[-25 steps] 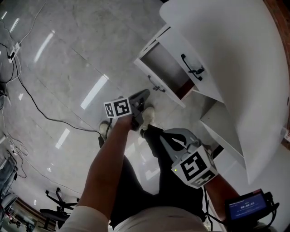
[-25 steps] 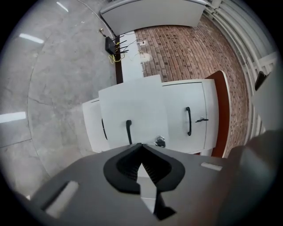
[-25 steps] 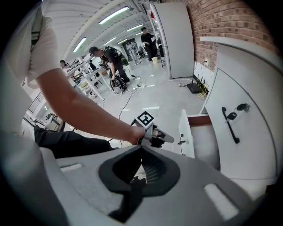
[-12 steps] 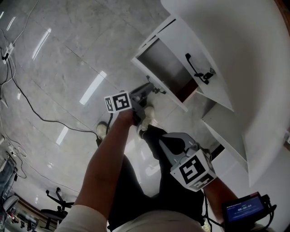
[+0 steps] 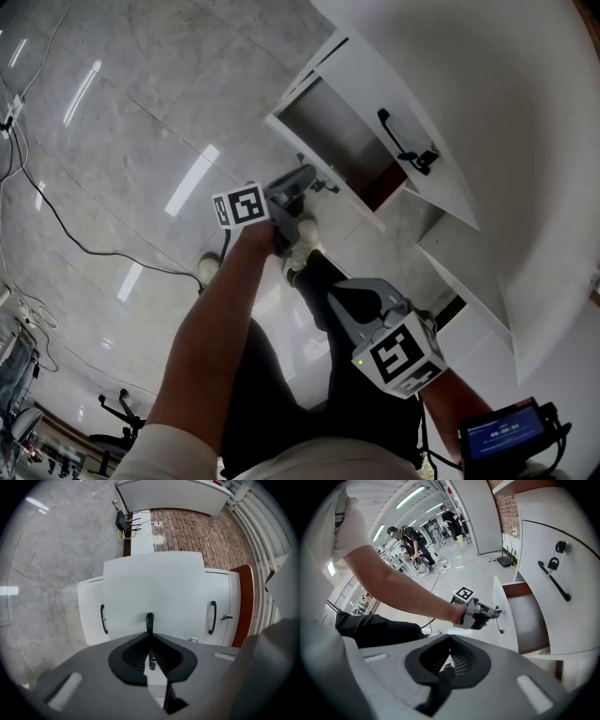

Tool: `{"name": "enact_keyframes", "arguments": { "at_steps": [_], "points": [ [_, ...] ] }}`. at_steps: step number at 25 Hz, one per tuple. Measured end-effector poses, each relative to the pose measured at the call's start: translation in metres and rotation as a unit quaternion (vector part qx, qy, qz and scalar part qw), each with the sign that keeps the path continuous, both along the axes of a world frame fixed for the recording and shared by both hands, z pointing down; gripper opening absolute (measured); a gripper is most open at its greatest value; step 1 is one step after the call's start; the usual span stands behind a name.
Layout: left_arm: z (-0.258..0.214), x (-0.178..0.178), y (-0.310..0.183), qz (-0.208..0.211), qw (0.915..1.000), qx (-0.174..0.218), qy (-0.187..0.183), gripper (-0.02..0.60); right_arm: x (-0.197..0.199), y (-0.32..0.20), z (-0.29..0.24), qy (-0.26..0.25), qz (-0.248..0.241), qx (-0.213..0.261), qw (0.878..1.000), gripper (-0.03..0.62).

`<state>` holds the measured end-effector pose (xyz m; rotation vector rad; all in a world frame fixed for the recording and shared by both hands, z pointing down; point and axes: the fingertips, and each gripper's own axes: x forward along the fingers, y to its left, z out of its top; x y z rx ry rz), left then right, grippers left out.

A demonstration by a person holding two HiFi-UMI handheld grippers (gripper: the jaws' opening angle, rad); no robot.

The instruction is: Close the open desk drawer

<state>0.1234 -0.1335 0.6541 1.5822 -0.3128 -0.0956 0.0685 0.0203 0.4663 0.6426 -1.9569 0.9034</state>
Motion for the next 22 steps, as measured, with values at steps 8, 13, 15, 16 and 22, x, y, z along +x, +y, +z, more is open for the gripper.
{"name": "enact_keyframes", "arguments": {
  "at_steps": [8,13,15,16,22],
  "points": [
    [-0.008,0.008,-0.011,-0.012,0.9999,0.002,0.005,0.021,0.003,0.000,0.001,0.001,0.004,-0.002,1.000,0.003],
    [-0.009,0.021,-0.015,-0.008,0.9999,0.003,0.007,0.021,0.003,0.007,0.000,-0.003,0.003,-0.010,1.000,0.002],
    [-0.008,0.026,-0.022,-0.009,0.9999,0.004,0.009,0.021,0.004,0.005,0.001,-0.001,0.006,-0.009,1.000,0.003],
    [-0.008,0.029,-0.025,-0.010,0.9999,0.006,0.009,0.021,0.005,0.004,0.001,-0.001,0.008,-0.009,1.000,0.003],
    [-0.012,0.049,-0.036,-0.007,0.9997,0.013,0.017,0.021,0.011,0.000,-0.001,0.001,0.015,-0.002,1.000,0.003]
  ]
}}
